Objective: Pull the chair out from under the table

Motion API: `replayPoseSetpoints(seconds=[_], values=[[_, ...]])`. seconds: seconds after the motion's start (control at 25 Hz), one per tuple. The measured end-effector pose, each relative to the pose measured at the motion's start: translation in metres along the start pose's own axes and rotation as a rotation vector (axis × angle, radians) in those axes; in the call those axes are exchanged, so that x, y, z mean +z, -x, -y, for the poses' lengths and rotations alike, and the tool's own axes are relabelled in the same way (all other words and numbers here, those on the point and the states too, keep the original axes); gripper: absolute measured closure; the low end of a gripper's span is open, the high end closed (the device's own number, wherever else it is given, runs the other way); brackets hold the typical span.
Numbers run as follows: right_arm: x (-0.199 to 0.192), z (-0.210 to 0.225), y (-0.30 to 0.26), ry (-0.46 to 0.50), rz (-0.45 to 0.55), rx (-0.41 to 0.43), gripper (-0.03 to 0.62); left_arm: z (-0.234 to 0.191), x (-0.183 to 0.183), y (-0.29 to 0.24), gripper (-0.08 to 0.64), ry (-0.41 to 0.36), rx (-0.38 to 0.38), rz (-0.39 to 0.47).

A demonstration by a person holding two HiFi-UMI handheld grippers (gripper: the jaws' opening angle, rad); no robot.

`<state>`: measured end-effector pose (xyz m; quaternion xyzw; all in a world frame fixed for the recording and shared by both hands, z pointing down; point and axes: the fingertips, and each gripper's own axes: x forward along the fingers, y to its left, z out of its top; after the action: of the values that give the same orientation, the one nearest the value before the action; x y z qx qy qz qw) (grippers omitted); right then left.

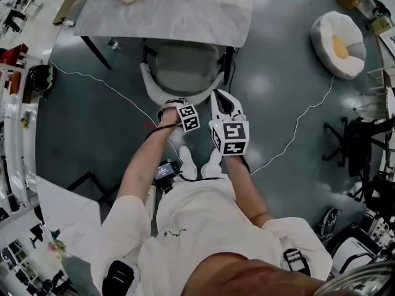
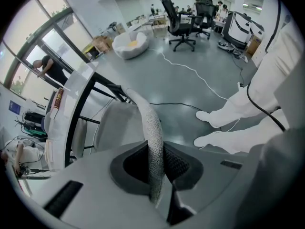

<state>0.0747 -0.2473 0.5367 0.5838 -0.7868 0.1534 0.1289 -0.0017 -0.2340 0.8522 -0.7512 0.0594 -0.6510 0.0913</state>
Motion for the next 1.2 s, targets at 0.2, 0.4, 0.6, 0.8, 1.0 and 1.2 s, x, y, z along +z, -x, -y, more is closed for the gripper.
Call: replayPoseSetpoints(seconds=[0.2,0.4,0.6,0.8,1.0,1.2], values=[[-0.003,-0.007,0.006,-0.002,0.002,0.004,0.58,0.02,0.002,0.004,0.506,0.002,-0.003,0.005],[-0.007,-0.011,0.017,0.006,-0.001,0.011,0.58,0.044,0.006,0.009,0.506,0.014,-0.014,-0.002],[-0.013,-0.018,0.032,0.009,-0.005,0.015,0.58,0.064,0.006,0.014,0.506,0.014,-0.023,-0.001],[-0.01,-0.017,0.049,0.016,0.013,0.014,0.58,0.084,0.01,0.017,0.506,0.026,-0.028,-0.009],[-0.008,-0.021,0.067,0.021,0.022,0.024,0.58,0.104,0.011,0.021,0.506,0.027,-0.031,-0.015],[-0.011,-0.031,0.082,0.038,0.027,0.04,0.579,0.123,0.011,0.025,0.506,0.039,-0.042,-0.017]])
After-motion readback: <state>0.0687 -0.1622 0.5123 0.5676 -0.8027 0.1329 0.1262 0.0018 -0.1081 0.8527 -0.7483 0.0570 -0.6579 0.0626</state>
